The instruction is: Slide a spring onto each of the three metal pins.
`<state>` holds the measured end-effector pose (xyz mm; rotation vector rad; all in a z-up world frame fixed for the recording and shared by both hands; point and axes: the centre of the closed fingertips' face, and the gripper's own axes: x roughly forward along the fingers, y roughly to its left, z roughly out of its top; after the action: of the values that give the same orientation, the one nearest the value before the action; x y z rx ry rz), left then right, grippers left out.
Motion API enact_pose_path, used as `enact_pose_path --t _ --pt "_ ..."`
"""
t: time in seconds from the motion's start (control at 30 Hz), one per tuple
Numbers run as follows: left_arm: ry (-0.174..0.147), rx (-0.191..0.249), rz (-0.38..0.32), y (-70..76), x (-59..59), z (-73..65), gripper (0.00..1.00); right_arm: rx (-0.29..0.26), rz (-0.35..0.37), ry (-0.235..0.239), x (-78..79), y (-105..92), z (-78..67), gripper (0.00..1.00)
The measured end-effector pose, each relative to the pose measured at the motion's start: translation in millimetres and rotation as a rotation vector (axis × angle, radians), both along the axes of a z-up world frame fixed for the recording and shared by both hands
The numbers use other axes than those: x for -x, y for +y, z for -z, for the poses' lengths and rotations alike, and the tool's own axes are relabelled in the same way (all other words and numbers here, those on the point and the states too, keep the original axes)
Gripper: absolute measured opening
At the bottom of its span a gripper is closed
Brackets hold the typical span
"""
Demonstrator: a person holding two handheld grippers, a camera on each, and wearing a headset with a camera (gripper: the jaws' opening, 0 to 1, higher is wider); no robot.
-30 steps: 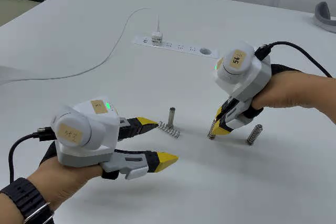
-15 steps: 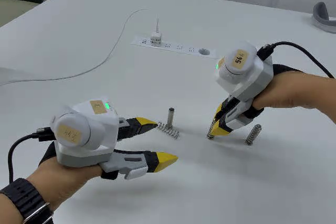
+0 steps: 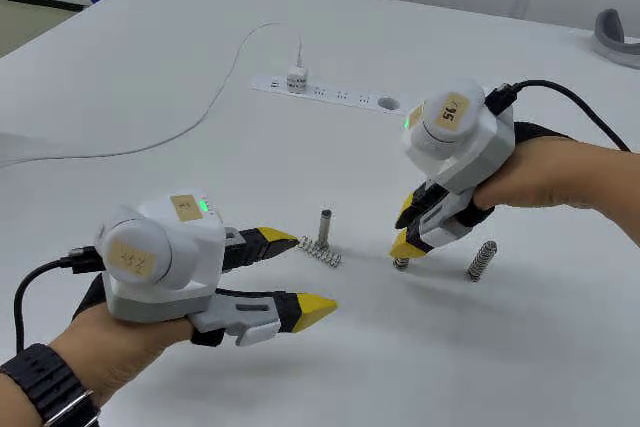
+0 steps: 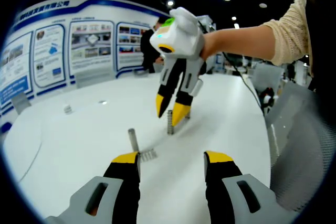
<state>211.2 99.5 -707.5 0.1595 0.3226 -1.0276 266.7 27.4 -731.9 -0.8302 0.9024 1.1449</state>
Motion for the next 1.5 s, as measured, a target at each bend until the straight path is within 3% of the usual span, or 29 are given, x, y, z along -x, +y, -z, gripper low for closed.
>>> enact_pose_path --t 0.37,0.8,1.5 --pt "0.000 -0.002 -0.001 0.8 0.0 0.6 0.49 -0.032 -0.006 -0.001 3.5 20.9 0.1 0.23" --pt "-0.001 -0.002 -0.007 2.5 -0.8 0.9 0.49 -0.069 0.006 0.012 5.3 49.5 11.0 0.20" --pt "-0.001 -0.004 -0.012 5.8 -2.1 1.2 0.48 -0.073 0.102 0.026 0.2 64.4 33.2 0.15"
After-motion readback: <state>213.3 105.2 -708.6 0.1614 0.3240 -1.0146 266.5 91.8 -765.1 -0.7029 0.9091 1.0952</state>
